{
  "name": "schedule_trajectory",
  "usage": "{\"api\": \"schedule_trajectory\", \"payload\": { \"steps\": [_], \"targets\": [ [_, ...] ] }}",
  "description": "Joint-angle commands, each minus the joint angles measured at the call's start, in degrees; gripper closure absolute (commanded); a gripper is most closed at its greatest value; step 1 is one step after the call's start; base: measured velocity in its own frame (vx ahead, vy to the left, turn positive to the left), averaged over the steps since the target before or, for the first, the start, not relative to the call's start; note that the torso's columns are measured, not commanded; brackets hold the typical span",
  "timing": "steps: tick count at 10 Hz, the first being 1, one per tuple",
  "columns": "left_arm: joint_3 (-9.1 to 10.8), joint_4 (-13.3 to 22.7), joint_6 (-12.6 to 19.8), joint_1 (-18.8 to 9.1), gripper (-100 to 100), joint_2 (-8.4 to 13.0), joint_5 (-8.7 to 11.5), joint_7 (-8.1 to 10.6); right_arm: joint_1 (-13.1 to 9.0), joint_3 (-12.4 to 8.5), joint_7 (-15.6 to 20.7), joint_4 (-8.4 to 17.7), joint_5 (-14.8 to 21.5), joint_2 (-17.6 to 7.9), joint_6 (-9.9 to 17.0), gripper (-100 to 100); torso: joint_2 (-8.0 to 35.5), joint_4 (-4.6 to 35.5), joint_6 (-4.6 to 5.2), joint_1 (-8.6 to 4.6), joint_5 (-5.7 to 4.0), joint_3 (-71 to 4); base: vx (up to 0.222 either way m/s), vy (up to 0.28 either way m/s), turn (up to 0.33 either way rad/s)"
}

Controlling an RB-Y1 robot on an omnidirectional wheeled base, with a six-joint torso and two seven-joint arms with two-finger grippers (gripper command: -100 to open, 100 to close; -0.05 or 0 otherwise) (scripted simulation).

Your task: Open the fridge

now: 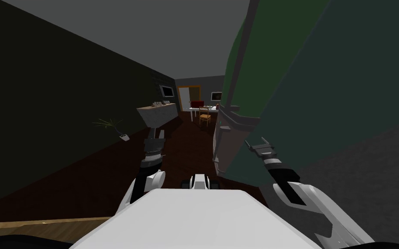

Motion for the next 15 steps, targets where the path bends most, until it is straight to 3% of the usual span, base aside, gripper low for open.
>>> {"api": "schedule_trajectory", "payload": {
  "steps": [1, 9, 15],
  "targets": [
    [0.0, 0.0, 0.0, 0.0, 0, 0.0, 0.0, 0.0, 0.0, -1.0, 3.6, 1.3, 1.6, -0.9, 0.6, -100, 0.0, 0.0, -0.04, 0.05, 0.01, 0.0, 0.0, 0.078, 0.06],
    [0.0, 0.0, 0.0, 0.0, 0, 0.0, 0.0, 0.0, -0.2, -3.9, 14.2, 5.8, 6.1, -4.1, 3.5, -100, -0.4, -0.1, -0.42, 0.16, 0.02, -0.3, -0.006, 0.079, 0.101],
    [0.0, 0.0, 0.0, 0.0, 0, 0.0, 0.0, 0.0, -0.5, -6.3, 23.5, 10.1, 9.5, -6.4, 6.1, -100, -0.9, -0.2, -0.44, -0.48, -0.14, -0.6, 0.001, 0.097, 0.12]
  ]
}}
